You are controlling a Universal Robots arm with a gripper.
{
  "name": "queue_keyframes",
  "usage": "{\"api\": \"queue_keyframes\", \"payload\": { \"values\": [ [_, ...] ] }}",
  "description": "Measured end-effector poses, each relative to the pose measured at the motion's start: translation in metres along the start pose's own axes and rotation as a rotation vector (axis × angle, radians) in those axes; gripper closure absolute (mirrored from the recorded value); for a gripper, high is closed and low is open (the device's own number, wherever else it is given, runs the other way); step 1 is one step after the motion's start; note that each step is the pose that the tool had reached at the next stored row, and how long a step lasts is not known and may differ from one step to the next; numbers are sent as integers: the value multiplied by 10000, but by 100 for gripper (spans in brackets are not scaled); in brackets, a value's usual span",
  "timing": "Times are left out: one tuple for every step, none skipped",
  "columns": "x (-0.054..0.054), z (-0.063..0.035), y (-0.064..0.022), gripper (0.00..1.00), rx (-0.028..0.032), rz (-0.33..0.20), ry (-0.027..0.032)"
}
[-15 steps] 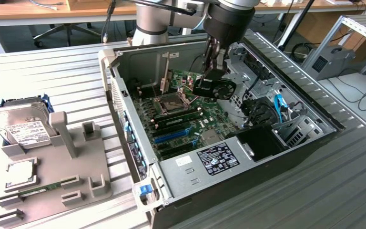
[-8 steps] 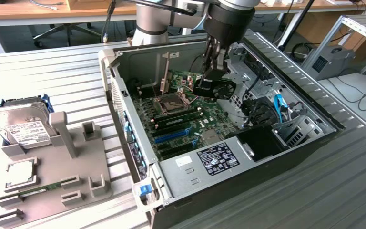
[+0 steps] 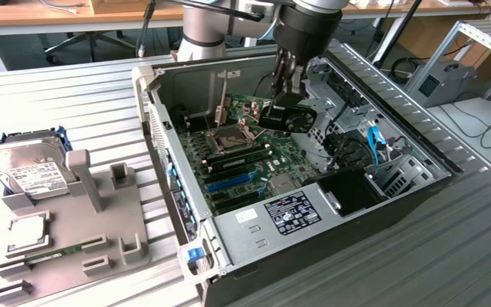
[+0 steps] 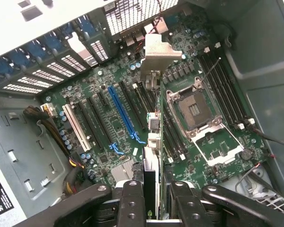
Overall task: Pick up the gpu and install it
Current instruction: 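Insert the gpu into the slot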
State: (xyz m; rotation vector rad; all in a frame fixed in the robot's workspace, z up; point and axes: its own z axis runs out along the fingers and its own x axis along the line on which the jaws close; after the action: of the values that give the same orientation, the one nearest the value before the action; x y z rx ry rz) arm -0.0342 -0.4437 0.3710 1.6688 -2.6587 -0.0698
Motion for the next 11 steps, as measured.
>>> {"api": "queue_keyframes", "payload": {
  "values": [
    [0,0,0,74,0,-13,0],
    [0,0,0,74,0,-27,1],
    [0,0,0,74,-1,-41,2],
    [0,0,-1,74,-2,-64,2],
    [0,0,-1,74,-2,-85,3],
    [-1,1,-1,74,-3,-109,4],
    [-1,1,-2,74,-3,-131,5],
    [-1,1,-2,74,-3,-144,5],
    [-2,1,-4,74,-5,-224,9],
    [-3,1,-7,74,-7,-338,13],
    [-5,1,-10,74,-10,-454,18]
  ]
}}
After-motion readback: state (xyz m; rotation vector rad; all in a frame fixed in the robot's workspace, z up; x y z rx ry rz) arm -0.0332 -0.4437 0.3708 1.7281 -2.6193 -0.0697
